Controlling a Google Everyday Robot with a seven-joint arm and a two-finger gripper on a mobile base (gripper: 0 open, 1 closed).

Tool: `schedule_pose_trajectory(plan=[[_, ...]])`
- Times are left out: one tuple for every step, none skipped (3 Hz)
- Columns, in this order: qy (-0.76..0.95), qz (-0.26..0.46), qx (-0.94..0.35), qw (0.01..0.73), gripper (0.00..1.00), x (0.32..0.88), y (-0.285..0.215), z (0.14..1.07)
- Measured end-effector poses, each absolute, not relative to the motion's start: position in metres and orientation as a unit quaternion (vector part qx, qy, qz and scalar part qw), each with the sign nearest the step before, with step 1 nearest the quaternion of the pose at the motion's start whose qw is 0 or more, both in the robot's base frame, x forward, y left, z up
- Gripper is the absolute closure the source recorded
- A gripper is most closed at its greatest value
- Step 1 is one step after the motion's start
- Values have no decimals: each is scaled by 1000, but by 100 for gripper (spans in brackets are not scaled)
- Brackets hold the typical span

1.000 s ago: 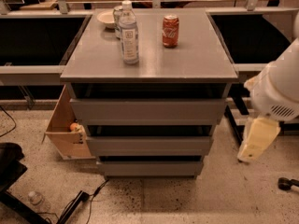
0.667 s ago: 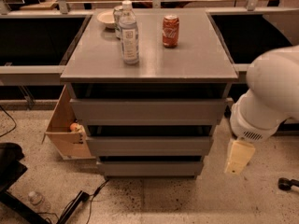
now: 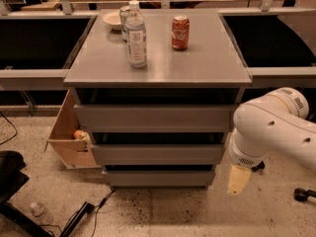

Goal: Open bottom drawer

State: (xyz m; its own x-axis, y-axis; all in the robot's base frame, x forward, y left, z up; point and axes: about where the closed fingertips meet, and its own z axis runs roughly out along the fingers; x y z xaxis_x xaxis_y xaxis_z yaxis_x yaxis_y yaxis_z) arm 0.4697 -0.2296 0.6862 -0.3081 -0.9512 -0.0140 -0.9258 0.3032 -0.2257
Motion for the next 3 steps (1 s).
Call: schedule_pose_trajectory(plan=[[804, -88, -584, 72, 0, 470, -230, 686], [802, -88, -586, 72, 0, 478, -233, 637], [799, -91, -590, 76, 0, 502, -235, 545]])
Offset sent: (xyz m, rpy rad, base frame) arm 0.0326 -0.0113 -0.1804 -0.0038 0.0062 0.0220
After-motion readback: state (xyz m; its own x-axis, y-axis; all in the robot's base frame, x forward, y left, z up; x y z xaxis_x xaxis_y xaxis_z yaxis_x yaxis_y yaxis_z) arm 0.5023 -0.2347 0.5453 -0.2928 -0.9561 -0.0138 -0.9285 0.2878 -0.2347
